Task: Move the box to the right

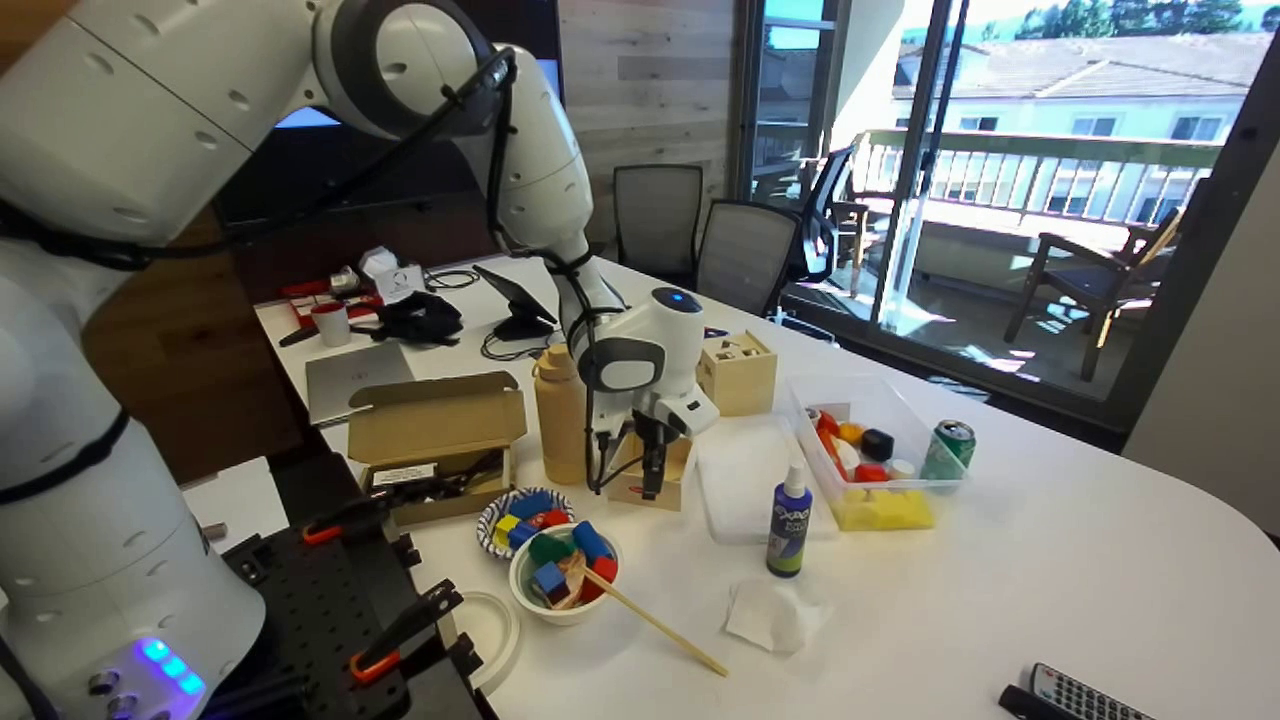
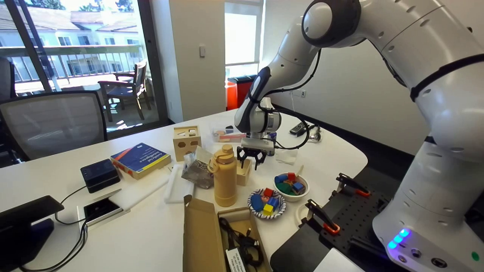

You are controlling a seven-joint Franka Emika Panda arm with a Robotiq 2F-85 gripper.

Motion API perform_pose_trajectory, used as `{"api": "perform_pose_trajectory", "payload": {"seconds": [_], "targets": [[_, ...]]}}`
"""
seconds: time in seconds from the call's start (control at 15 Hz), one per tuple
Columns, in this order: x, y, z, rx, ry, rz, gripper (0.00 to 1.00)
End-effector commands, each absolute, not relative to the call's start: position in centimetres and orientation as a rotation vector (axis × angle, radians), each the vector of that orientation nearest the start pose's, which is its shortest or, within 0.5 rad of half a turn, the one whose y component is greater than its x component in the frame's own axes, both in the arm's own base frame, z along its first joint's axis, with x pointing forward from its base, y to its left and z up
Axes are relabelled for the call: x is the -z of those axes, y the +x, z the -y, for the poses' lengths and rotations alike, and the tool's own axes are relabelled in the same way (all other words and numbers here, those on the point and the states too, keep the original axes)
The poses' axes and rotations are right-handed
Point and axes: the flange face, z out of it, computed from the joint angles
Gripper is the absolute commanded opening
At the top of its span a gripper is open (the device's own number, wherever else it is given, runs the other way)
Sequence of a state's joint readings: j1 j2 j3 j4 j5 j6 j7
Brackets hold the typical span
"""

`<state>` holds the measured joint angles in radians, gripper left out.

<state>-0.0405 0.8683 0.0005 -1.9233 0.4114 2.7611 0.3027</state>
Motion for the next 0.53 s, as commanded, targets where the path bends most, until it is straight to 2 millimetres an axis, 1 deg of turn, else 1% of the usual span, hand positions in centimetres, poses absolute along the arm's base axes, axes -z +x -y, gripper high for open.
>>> {"api": "perform_pose_trajectory", "payload": {"seconds": [0.0, 0.07, 0.13, 0.33, 0.4, 0.47], "targets": [[-2.8, 58.6, 4.2, -0.116, -2.794, -1.112, 0.36], [-2.5, 58.6, 4.2, -0.120, -2.794, -1.112, 0.29], [-2.3, 58.5, 4.1, -0.127, -2.795, -1.112, 0.20], [-1.9, 58.2, 3.8, -0.128, -2.795, -1.109, 0.01], [-2.2, 58.2, 3.8, -0.123, -2.789, -1.107, 0.00], [-3.4, 58.2, 3.8, -0.104, -2.776, -1.108, 0.00]]}}
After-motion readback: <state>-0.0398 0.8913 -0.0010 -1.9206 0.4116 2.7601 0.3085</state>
